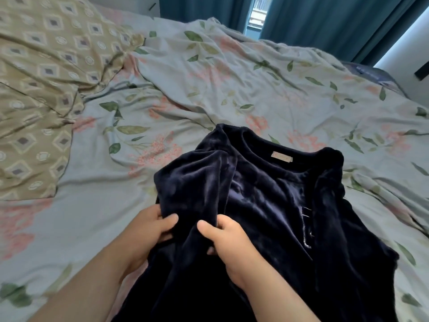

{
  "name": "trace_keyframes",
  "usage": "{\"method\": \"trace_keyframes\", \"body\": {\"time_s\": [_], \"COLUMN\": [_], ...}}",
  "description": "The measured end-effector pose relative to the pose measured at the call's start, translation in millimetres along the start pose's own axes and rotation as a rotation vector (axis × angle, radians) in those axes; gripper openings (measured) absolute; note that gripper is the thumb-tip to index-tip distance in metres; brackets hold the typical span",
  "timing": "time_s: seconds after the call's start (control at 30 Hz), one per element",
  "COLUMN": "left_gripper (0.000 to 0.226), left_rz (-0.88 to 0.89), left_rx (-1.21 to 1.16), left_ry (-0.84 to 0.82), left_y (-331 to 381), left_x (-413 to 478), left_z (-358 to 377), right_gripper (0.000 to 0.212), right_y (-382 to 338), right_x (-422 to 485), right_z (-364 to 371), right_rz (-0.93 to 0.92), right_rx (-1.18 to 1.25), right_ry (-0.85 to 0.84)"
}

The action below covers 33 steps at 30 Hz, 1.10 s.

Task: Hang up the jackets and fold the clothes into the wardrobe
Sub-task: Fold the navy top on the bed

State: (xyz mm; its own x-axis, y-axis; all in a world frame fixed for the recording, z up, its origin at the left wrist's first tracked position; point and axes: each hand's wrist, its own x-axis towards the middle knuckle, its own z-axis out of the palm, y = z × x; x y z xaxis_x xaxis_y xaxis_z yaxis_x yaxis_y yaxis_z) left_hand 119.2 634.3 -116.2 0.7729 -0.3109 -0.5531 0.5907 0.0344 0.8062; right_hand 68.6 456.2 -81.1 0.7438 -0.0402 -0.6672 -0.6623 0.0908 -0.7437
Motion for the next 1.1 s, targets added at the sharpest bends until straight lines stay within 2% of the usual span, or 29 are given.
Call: {"method": "trace_keyframes", "body": {"time_s": [0.07, 0.13, 0.2, 0.27, 0.3, 0.33, 0.4, 0.47, 0.5, 0.6, 0.7, 0.77, 0.83, 0.87, 0.9, 1.0, 1.1], "left_gripper": [0.02, 0.018, 0.025, 0.034, 0.036, 0.036, 0.034, 0.026, 0.022, 0.021, 0.022, 0.027, 0.03, 0.031, 0.03, 0.027, 0.014], "left_rz": [-0.008, 0.008, 0.015, -0.062, -0.097, -0.114, -0.096, -0.045, -0.015, -0.012, 0.001, -0.033, -0.148, -0.163, -0.147, -0.113, -0.038], "left_rx": [-0.165, -0.322, -0.448, -0.445, -0.374, -0.272, -0.004, 0.253, 0.287, -0.065, -0.277, -0.43, -0.325, -0.231, -0.154, -0.098, -0.029], "left_ry": [0.15, 0.288, 0.249, 0.119, 0.069, 0.027, -0.045, -0.02, 0.012, 0.099, 0.173, 0.047, -0.148, -0.208, -0.194, 0.098, 0.311], "left_y": [13, 25, 21, 1, -11, -24, -42, -48, -48, -41, -39, -45, -58, -67, -74, -81, -77], "left_x": [5, 9, 1, -25, -39, -56, -81, -95, -101, -104, -110, -125, -147, -154, -161, -169, -176], "left_z": [2, 3, 10, 22, 24, 24, 23, 20, 18, 15, 11, 13, 16, 16, 16, 11, 3], "right_gripper": [0.012, 0.019, 0.035, 0.04, 0.046, 0.051, 0.049, 0.028, 0.022, 0.019, 0.024, 0.033, 0.044, 0.049, 0.052, 0.035, 0.016], "right_y": [5, 12, 22, 36, 41, 46, 57, 68, 73, 81, 82, 84, 86, 88, 91, 106, 121], "right_x": [-16, -27, -31, -37, -42, -51, -68, -81, -87, -92, -99, -103, -108, -112, -118, -137, -148], "right_z": [-13, -22, -22, -17, -13, -8, 1, 7, 7, 2, 5, 14, 20, 22, 23, 24, 26], "right_rz": [0.053, 0.108, 0.139, 0.16, 0.144, 0.118, 0.069, 0.028, -0.006, -0.003, 0.053, 0.133, 0.224, 0.259, 0.288, 0.286, 0.191], "right_rx": [0.384, 0.7, 0.817, 0.54, 0.353, 0.202, -0.004, -0.121, -0.141, 0.067, 0.359, 0.498, 0.567, 0.581, 0.573, 0.412, 0.277], "right_ry": [-0.115, -0.181, -0.073, 0.182, 0.272, 0.293, 0.18, 0.076, 0.088, 0.184, 0.064, 0.073, 0.127, 0.131, 0.101, -0.061, -0.103]}}
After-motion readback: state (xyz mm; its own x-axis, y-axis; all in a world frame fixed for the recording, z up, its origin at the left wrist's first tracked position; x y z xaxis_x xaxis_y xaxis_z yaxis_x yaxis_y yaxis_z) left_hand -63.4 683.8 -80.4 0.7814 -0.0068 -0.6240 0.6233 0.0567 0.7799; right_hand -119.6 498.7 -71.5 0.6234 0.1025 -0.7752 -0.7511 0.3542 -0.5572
